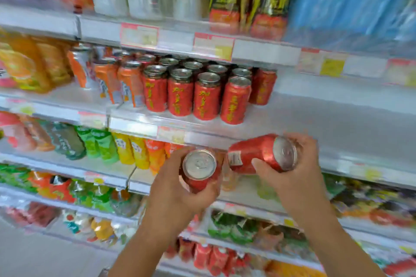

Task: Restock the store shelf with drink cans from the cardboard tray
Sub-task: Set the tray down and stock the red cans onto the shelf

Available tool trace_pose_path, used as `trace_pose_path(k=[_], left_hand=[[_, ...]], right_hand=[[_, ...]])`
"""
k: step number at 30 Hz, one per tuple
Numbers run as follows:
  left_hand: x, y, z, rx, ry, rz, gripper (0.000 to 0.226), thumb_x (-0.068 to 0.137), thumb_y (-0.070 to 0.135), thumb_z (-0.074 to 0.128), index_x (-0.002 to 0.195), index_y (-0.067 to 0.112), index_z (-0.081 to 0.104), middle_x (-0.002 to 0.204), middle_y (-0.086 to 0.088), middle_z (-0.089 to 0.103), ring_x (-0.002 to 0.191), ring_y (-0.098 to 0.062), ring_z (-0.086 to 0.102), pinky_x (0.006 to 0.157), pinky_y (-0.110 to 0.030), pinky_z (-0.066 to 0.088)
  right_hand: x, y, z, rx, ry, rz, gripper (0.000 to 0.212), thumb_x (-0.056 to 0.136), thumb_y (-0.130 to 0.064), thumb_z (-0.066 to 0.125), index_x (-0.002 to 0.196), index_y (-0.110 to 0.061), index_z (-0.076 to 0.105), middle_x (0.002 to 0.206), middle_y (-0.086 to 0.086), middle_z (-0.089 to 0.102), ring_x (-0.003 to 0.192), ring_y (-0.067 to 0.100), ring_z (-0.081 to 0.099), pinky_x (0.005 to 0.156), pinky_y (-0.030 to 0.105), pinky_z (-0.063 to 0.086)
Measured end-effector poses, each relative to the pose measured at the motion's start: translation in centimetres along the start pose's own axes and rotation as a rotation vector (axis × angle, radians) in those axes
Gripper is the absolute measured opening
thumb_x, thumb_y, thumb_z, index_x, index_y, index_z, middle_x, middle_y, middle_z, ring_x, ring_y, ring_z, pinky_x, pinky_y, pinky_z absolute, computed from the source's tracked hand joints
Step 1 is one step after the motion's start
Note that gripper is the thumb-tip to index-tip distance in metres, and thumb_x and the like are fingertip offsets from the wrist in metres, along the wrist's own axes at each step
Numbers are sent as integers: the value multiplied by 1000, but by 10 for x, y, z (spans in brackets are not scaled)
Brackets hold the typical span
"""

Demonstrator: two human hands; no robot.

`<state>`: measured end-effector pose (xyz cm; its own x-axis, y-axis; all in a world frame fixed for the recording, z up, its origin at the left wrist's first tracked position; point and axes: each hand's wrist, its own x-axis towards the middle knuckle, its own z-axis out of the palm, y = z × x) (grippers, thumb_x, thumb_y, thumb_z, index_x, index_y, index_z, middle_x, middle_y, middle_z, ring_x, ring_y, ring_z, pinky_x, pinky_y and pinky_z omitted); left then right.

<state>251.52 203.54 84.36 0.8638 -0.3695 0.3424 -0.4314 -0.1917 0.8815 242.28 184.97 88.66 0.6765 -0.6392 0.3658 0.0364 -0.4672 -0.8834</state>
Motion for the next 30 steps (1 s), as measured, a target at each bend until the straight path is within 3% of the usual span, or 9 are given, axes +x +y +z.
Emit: trace_pose_path(k=[5, 7, 10, 14, 18, 23, 27, 30], left_hand=[[45, 46, 53, -91, 70, 118, 48, 59, 48, 70, 105, 41, 55, 102, 28, 65, 94, 3, 62, 79, -10, 44], [57, 53, 68, -76, 101, 137, 46, 59, 48, 69, 103, 43, 56, 99, 29, 65, 90, 2, 63, 79, -13, 46], [69, 57, 76, -88, 133, 130, 48, 61, 47, 70, 106, 37, 58, 98, 27, 67, 87, 2, 64, 77, -12, 46], [74, 56, 71, -76, 126, 102, 48, 63, 40, 75, 108, 34, 59, 98, 25, 67, 87, 4, 63, 75, -6, 42], [74, 53, 63, -60, 105, 68, 46, 67, 29, 76, 109, 37, 59, 100, 26, 67, 91, 4, 63, 77, -6, 44], [76, 49, 56, -62, 89, 59, 49, 68, 28, 77, 114, 33, 61, 102, 21, 68, 93, 2, 63, 79, -8, 45], [81, 47, 53, -65, 88, 70, 49, 70, 26, 81, 114, 32, 60, 107, 16, 68, 94, 1, 63, 80, -9, 45], [82, 48, 53, -81, 104, 61, 49, 74, 17, 84, 116, 28, 60, 103, 16, 69, 92, 1, 64, 78, -8, 45]], right_hand=[[74, 4, -50, -73, 26, -99, 61, 67, -18, 84, 109, -29, 41, 94, -22, 53, 77, -19, 54, 66, -1, 38], [103, 15, -57, -129, 0, -109, 63, 65, -22, 85, 109, -35, 41, 92, -25, 53, 81, -14, 55, 74, 6, 41], [139, 29, -55, -170, -62, -91, 59, 65, -23, 84, 107, -39, 46, 91, -28, 56, 91, 5, 59, 88, 28, 47], [166, 41, -39, -166, -118, -87, 57, 68, -27, 82, 112, -41, 49, 98, -24, 59, 100, 9, 59, 95, 32, 47], [175, 44, -25, -131, -180, -34, 73, 72, -33, 81, 133, -36, 42, 118, -15, 57, 107, 9, 58, 97, 31, 45], [169, 55, -28, -75, -350, 74, 95, 77, -10, 75, 147, -35, 17, 122, -14, 53, 108, 8, 57, 93, 28, 43], [174, 63, -23, -209, -247, 58, 79, 75, -19, 81, 140, -20, 35, 122, -3, 55, 104, 14, 57, 87, 29, 44], [186, 68, -9, -244, -174, 29, 79, 68, -29, 86, 130, -16, 38, 126, 4, 58, 107, 21, 61, 93, 39, 50]])
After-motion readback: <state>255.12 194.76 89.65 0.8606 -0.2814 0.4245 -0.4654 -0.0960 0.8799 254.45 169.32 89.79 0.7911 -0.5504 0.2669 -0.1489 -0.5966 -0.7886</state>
